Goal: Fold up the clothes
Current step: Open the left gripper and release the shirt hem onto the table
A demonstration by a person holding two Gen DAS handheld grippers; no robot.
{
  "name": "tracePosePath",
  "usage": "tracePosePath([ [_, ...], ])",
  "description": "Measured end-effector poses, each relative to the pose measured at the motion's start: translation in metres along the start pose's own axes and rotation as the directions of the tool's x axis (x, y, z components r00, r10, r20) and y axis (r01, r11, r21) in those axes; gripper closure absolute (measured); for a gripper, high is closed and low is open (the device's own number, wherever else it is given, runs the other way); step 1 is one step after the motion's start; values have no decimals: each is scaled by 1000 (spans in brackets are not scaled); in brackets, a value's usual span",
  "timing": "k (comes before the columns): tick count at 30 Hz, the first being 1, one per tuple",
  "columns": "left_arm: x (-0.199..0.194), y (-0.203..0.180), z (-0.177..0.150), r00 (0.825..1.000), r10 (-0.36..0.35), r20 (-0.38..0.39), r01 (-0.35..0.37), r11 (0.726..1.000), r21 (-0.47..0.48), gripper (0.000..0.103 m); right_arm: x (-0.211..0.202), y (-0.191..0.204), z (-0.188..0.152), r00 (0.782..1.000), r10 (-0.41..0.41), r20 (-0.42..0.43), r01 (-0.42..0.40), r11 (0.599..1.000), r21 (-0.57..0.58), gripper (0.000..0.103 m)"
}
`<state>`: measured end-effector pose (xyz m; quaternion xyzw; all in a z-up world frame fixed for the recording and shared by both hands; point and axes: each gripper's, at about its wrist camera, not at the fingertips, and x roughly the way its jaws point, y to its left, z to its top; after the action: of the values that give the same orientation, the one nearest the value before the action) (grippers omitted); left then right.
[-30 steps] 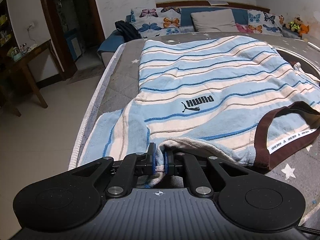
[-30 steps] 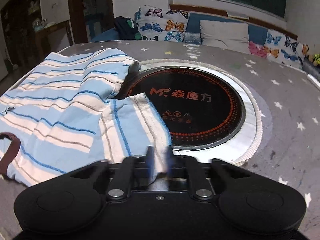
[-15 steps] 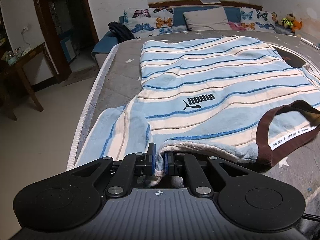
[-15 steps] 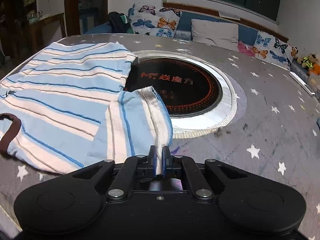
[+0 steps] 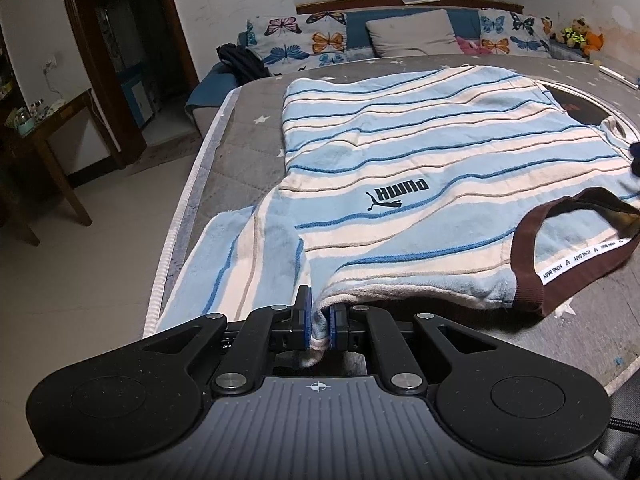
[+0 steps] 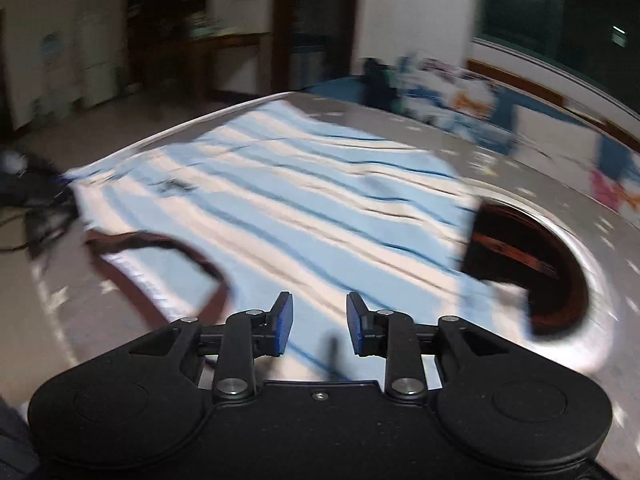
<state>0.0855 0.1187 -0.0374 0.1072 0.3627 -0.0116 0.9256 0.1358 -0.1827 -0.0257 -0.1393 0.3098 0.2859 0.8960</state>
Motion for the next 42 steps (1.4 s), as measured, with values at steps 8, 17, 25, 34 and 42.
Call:
tracePosePath([
  [8, -8, 3, -3, 1000, 1, -7, -1, 1000, 7, 90, 10, 33, -5, 992, 92, -81, -102, 986, -128, 69],
  [17, -25, 9, -5, 1000, 11, -16, -10, 999, 47, 85, 18, 27, 4, 988, 128, -85, -135, 988, -79, 64],
  [25, -28, 33, 13, 1000, -25, 5, 25, 999, -23, 80, 16, 20, 9, 993, 113, -44, -115, 992, -46, 57],
  [34, -15, 43, 37, 999, -43, 23, 45, 996, -79, 74, 26, 13, -2, 991, 96, -92, -99, 995, -20, 55],
  [42, -53, 71, 44, 993, 38, 109, -24, 992, -126, 68, 25, 13, -5, 989, 115, -90, -117, 993, -15, 53],
])
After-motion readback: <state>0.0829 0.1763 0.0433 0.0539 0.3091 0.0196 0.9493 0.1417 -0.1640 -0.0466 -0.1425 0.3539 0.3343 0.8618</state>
